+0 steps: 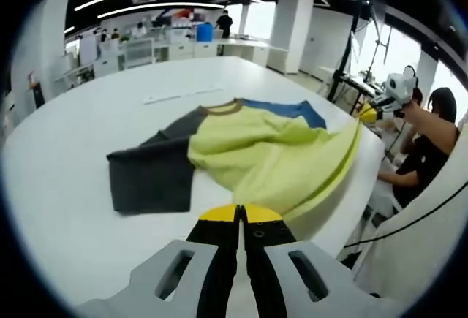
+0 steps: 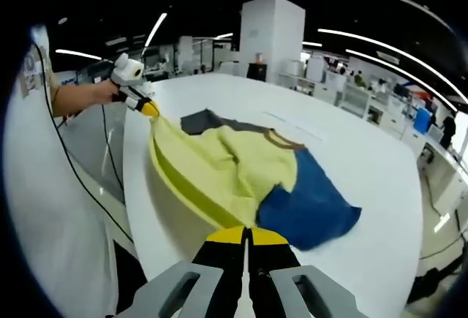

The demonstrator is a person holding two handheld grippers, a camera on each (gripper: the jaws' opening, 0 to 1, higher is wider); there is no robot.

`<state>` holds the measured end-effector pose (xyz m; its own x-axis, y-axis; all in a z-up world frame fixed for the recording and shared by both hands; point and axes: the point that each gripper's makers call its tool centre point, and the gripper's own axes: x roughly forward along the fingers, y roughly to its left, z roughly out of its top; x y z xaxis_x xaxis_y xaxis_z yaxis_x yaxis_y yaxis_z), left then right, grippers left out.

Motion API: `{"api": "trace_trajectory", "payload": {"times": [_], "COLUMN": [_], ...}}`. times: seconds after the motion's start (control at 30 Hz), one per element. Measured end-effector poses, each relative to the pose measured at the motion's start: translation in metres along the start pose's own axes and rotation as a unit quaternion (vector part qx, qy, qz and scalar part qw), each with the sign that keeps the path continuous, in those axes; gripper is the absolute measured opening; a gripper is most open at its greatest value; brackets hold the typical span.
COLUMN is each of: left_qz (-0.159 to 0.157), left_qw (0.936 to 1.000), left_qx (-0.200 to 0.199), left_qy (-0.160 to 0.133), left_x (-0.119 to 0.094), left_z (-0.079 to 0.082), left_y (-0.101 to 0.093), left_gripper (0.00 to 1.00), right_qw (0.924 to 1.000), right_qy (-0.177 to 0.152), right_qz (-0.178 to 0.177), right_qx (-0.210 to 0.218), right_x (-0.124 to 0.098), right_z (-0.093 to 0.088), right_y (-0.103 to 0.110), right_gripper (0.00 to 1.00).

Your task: Fold the garment on the visible template until the final outline fits inside the template.

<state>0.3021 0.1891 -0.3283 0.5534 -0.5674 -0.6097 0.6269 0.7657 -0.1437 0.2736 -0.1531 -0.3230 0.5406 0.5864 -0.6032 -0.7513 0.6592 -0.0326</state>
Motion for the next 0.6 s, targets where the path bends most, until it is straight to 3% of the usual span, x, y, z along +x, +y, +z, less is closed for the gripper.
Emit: {"api": "trace_trajectory", "payload": {"times": [0.33,0.6], "left_qz": [-0.003,0.0], "left_qw": [0.9996,0.998], "left_qx": [-0.006,-0.011], "left_qy": [0.028,0.062], "left_x": [-0.006,-0.007], "left_z": [-0.027,-0.06], "left_y": [-0.004,-0.005], "left_gripper": [0.0,0.0], "right_qw": [0.9979,0.9944], "right_qy": [0.035,0.058], "right_qz": [0.054,0.084], "right_qx": [0.012,0.026], "right_x": [0.006,0.013], "right_z": [-0.028,-0.051], "right_y": [0.037,0.061], "right_gripper": [0.0,0.0]}}
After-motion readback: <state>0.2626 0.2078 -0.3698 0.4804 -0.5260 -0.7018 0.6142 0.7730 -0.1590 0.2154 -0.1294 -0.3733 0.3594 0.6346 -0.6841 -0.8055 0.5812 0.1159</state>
